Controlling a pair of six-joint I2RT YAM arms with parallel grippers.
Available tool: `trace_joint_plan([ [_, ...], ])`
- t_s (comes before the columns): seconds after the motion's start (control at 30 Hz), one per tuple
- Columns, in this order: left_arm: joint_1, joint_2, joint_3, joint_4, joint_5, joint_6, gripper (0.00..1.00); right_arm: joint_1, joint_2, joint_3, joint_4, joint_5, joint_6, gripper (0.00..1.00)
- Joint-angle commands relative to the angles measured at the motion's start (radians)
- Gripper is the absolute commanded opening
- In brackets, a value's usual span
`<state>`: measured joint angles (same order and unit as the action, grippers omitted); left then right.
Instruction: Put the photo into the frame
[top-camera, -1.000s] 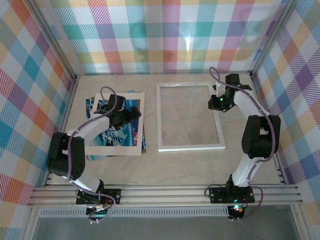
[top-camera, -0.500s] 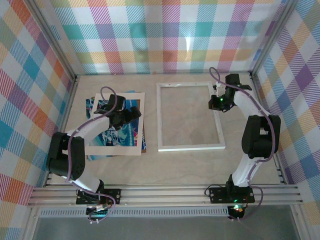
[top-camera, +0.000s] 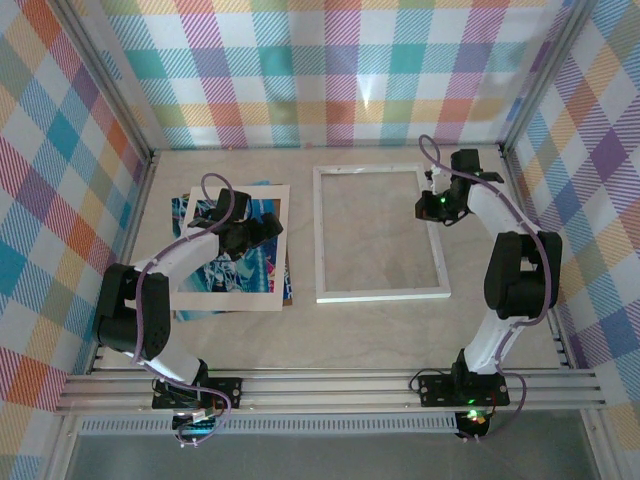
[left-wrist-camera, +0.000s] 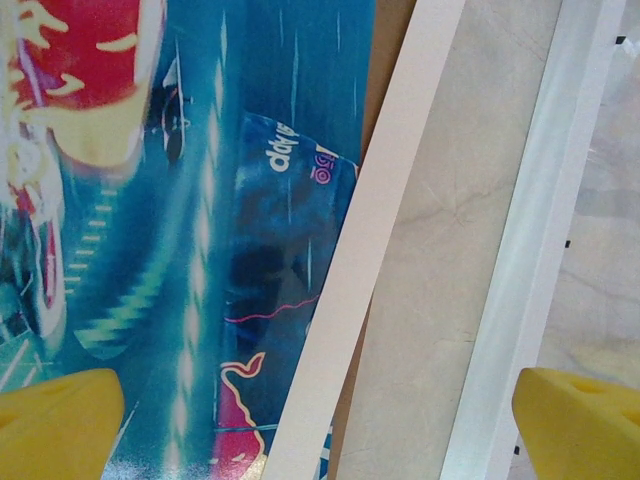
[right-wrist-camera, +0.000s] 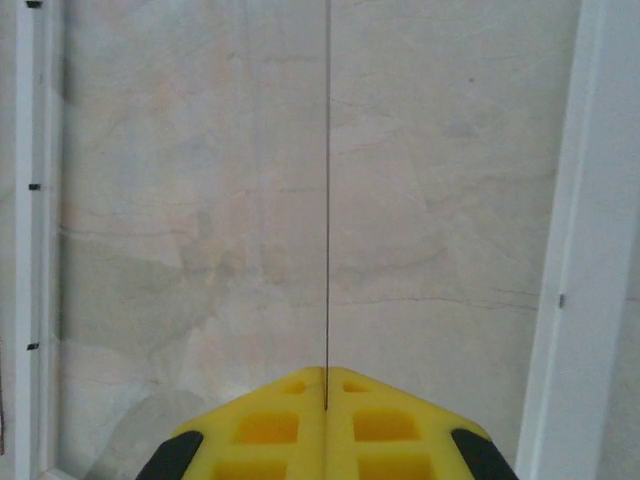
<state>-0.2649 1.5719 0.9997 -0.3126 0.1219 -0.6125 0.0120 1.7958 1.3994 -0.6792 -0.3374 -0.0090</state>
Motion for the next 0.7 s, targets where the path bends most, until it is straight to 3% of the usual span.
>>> trace_joint_plan([
  [0.0,0.006,0.007,0.017,-0.011,0.012,0.001,1.0,-0.007,-0.077,-0.055,0.1,-0.087,0.013,0.0],
  [0.37,0.004,0.015,0.027,-0.002,0.022,-0.003,1.0,-0.007,-0.071,-0.089,0.159,-0.149,0.073,0.03],
  [0.5,0.004,0.011,0.026,-0.01,0.016,0.003,1.0,-0.007,-0.059,-0.095,0.154,-0.144,0.105,0.12],
  [0.67,0.004,0.021,0.028,-0.004,0.021,0.003,1.0,-0.007,-0.066,-0.106,0.15,-0.13,0.147,0.16],
])
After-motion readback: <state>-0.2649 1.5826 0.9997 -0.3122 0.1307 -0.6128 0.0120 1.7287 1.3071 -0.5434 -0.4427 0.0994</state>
